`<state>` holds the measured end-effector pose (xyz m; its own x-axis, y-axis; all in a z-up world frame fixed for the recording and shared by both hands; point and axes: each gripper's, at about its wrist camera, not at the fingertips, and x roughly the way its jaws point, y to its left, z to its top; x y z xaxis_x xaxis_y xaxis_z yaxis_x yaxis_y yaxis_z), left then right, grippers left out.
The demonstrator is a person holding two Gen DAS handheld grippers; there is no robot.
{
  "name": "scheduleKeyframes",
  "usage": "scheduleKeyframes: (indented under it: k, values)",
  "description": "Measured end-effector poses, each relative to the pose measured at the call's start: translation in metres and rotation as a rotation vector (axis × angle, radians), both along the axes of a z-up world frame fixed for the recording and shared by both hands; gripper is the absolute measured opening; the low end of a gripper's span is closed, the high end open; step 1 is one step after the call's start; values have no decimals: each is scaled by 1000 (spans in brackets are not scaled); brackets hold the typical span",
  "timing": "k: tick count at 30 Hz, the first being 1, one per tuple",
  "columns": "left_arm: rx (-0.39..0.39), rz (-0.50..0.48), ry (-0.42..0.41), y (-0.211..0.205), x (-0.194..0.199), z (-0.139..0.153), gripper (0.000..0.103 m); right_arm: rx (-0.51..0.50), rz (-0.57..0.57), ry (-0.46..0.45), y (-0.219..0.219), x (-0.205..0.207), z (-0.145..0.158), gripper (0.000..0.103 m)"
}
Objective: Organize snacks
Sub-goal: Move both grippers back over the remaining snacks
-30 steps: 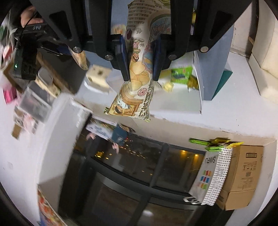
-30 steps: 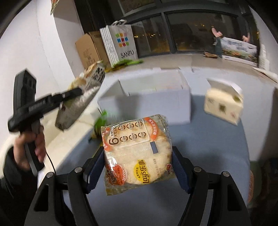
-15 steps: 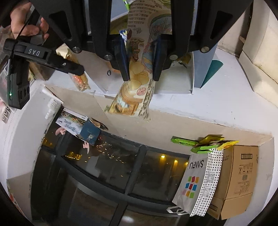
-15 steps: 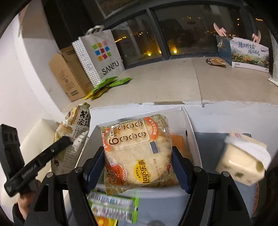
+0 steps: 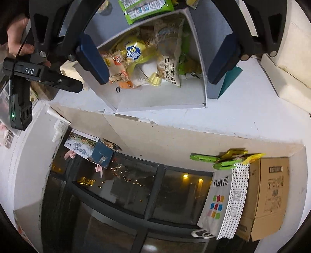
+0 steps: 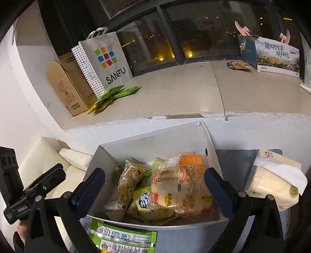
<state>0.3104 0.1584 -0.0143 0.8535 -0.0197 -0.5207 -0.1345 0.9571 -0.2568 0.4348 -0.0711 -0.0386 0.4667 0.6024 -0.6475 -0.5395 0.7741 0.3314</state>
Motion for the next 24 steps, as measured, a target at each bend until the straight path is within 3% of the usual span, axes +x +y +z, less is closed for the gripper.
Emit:
scheduleKeyframes:
  k: [3,8,16,24]
  values:
    - [21,-56,-12,-9,-20,6,103,-18,20,-25,-2,-12,5,103]
    - [144,-146,-9,-32,-70,9,103,-40,108,-107,-17,-61,13,103]
    - [184,-261,-27,-70,-159,-3,103,-69,157,-205,-72,-163,6,103]
    - [146,-272,-9,-91,-218,-26,103,-128,126,-193,-115,-242,-40,103]
